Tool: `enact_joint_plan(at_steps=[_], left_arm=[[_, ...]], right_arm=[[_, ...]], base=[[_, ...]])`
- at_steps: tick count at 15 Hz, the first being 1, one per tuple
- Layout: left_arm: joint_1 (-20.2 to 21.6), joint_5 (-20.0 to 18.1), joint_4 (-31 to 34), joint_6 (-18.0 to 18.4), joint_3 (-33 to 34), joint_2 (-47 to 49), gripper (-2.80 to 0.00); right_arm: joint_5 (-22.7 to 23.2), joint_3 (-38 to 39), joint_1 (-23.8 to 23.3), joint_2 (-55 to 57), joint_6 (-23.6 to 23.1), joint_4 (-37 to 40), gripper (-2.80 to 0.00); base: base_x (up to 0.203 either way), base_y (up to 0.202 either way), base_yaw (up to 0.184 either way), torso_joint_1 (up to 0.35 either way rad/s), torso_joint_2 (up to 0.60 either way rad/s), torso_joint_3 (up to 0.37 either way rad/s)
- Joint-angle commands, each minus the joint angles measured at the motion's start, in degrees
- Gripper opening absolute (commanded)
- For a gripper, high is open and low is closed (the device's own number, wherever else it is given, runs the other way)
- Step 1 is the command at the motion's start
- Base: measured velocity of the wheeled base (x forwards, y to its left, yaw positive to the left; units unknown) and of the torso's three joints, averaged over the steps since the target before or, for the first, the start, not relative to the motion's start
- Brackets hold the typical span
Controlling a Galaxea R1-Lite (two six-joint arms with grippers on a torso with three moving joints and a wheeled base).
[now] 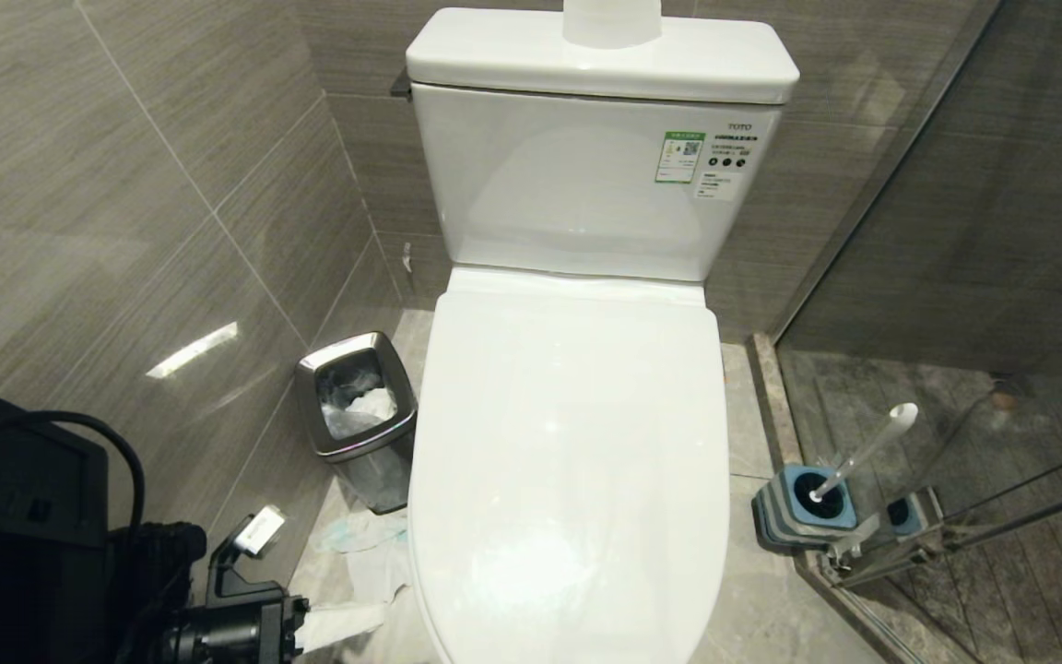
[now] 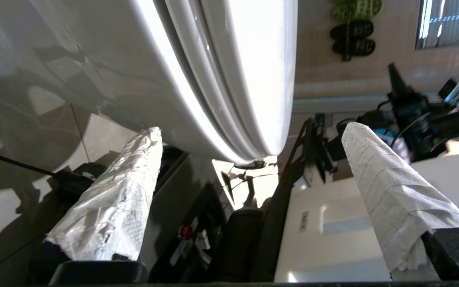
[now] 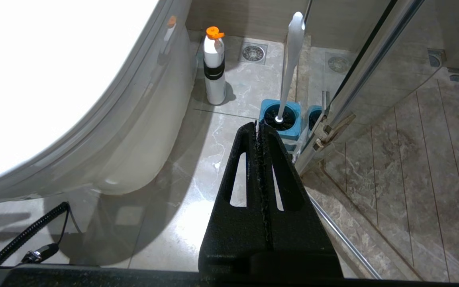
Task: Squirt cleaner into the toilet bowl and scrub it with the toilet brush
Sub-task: Use the left hand to lift the toilet lid slightly
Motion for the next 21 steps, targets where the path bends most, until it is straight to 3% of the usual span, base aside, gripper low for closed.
enact_joint_plan(at_steps=[1, 4, 6, 18, 21], left_arm=[[0.2, -0.4, -0.5, -4.2, -1.2, -2.7, 0.0], [0.5, -0.3, -0.5, -13.9, -2.8, -4.8, 0.0], [0.6, -0.3, -0.5, -18.1, -3.1, -6.5, 0.0], [-3.1, -0.2, -0.5, -17.8, -5.1, -5.1, 0.0], [-4.5, 0.0, -0.5, -14.3, -4.7, -4.5, 0.0]], right_arm=[[0.0, 0.1, 0.0, 0.0, 0.0, 0.0, -2.8], [0.0, 0.1, 0.0, 0.0, 0.0, 0.0, -2.8], [0.0, 0.1, 0.0, 0.0, 0.0, 0.0, -2.8], [0.0, 0.1, 0.0, 0.0, 0.0, 0.0, -2.8], [0.0, 0.1, 0.0, 0.0, 0.0, 0.0, -2.8]], base=[[0.0, 0.0, 0.0, 0.0, 0.0, 0.0], [0.0, 0.0, 0.0, 0.0, 0.0, 0.0], [0.0, 0.0, 0.0, 0.0, 0.0, 0.0], [0.0, 0.0, 0.0, 0.0, 0.0, 0.0], [0.0, 0.0, 0.0, 0.0, 0.0, 0.0]])
